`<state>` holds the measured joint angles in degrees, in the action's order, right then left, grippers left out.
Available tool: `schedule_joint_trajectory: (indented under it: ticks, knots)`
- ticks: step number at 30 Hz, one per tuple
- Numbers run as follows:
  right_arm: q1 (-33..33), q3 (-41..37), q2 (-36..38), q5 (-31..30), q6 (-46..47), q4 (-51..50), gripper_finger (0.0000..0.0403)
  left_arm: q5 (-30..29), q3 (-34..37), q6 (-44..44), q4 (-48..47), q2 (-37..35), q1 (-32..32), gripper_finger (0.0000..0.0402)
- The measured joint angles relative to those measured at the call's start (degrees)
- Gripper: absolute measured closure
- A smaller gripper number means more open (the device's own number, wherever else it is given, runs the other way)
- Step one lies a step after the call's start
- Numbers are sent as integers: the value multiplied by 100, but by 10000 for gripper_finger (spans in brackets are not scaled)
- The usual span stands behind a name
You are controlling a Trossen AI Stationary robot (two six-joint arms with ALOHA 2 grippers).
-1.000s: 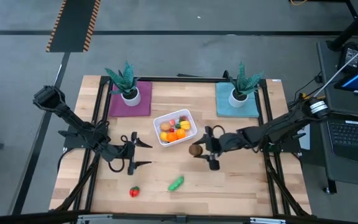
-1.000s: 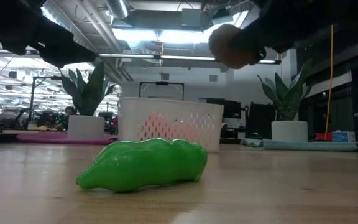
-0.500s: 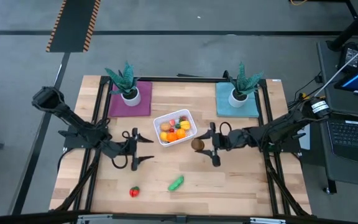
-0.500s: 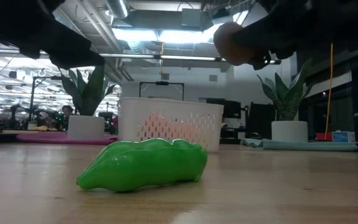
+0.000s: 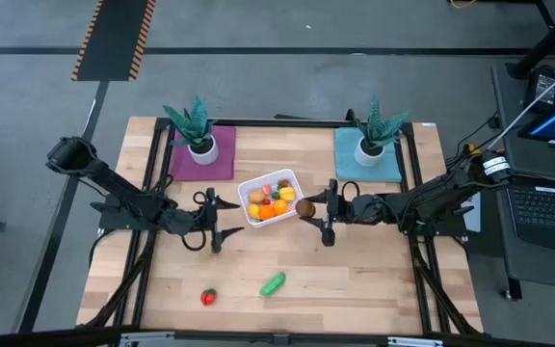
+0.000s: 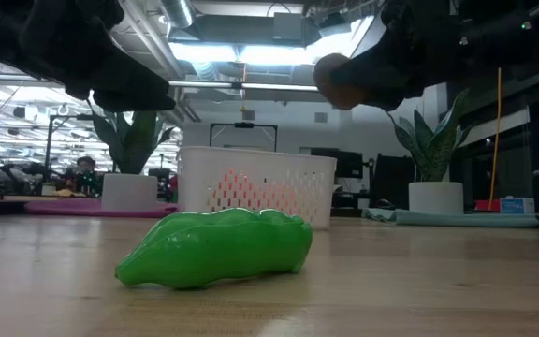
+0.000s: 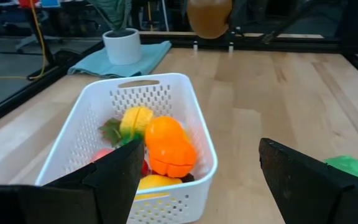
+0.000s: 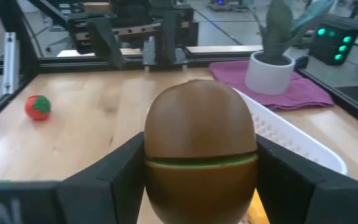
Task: Pick and placing Produce into tupperware
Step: Put the brown kiwi into the white bin
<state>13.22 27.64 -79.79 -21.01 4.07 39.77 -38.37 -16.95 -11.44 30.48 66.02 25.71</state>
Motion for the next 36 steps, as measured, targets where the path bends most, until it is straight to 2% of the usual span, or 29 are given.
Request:
schedule_joint_trajectory:
  ticks: [4,15,27,32,36]
  knots:
    - [1,2,-2,-186,-23,0,158,0,0,0,-2,0,-87,93]
    - [-55,55,-28,-165,18,-27,158,2,0,2,-83,0,-159,93]
    - [-962,952,-1018,740,-135,-14,158,7,0,2,-140,0,-159,93]
    - [-1158,1474,-1599,789,-280,-41,158,7,0,2,-143,0,-159,93]
    - [-1247,1861,-1783,1089,-305,-235,158,9,0,2,-146,0,-159,93]
